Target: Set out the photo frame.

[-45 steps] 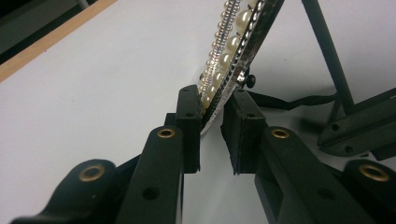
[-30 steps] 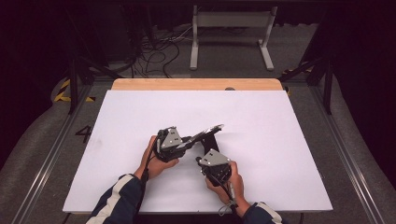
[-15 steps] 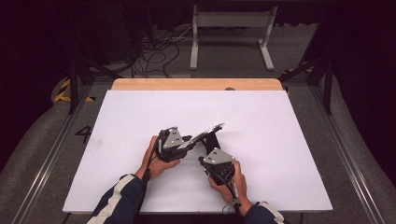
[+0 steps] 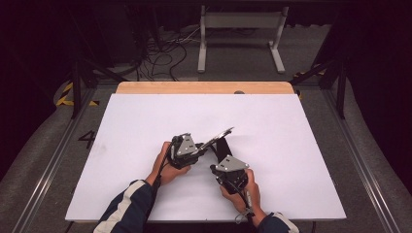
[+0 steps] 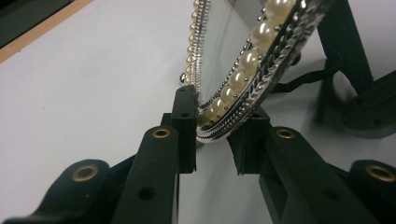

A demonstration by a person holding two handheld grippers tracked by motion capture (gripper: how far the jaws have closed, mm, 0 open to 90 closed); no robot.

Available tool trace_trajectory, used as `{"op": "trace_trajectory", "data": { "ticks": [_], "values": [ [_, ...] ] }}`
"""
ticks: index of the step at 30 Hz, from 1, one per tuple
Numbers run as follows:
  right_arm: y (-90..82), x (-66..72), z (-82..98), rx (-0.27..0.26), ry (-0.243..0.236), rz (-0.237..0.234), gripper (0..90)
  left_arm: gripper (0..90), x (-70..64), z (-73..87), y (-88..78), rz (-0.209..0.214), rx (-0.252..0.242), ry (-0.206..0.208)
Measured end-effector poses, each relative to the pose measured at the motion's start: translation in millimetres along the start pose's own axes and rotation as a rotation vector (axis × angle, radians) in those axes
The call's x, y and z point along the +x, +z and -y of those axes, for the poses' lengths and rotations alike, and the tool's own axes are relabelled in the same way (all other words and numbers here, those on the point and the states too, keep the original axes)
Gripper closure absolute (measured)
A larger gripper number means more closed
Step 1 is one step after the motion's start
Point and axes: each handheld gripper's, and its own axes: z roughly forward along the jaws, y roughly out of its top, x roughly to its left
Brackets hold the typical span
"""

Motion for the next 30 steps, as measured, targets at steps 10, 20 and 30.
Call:
{"op": "trace_trajectory", "data": {
  "ticks": [10, 20, 30],
  "values": [
    [-2.2, -8.0, 1.7, 0.006, 0.015, 0.006, 90.0, 75.0, -3.7, -2.4, -1.5, -0.013, 0.028, 0.067],
    [-4.0, -17.5, 3.1, 0.005, 0.014, 0.002, 90.0, 75.9, -8.2, -4.7, -4.2, -0.020, 0.043, 0.110],
    [-5.8, -28.4, 4.7, 0.004, 0.037, -0.030, 90.0, 76.1, -7.7, -3.9, -5.5, 0.027, 0.025, 0.095]
  ]
}}
